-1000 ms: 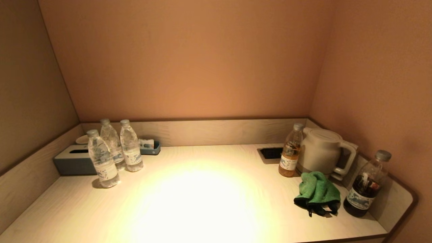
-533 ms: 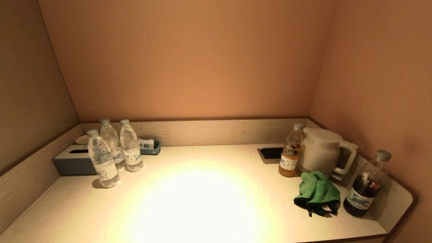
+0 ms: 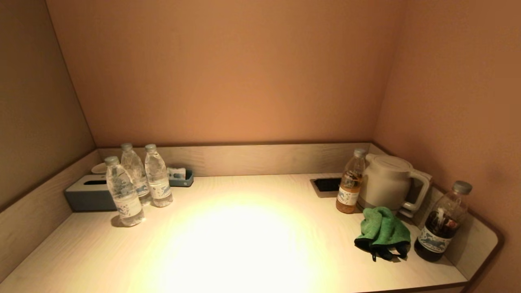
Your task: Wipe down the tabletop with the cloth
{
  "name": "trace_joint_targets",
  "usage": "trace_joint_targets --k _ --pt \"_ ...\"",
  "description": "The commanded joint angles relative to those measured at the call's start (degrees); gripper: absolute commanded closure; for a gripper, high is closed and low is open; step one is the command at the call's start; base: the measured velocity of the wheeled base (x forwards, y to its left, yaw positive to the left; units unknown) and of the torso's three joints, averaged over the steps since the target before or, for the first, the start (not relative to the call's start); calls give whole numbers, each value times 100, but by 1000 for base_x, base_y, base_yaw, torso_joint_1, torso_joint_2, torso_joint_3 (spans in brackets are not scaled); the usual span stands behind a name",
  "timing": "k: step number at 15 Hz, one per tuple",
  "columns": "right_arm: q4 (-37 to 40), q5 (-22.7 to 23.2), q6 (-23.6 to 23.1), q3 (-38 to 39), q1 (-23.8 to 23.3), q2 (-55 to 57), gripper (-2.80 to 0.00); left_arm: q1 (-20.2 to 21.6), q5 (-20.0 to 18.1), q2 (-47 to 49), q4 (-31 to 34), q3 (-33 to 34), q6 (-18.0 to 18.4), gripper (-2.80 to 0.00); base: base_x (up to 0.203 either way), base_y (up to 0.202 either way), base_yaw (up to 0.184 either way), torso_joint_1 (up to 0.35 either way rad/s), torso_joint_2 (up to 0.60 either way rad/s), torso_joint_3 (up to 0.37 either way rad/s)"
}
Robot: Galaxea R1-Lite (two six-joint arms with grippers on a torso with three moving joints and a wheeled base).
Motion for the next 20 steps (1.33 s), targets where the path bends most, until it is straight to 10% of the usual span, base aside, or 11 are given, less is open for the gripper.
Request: trace_joint_targets --k 1,20 --pt "-2 1 0 0 3 7 0 4 -3 4 0 -1 -1 0 0 0 0 0 0 0" --pt "-2 1 38 0 6 7 0 2 -3 4 0 -1 1 0 0 0 0 0 0 0"
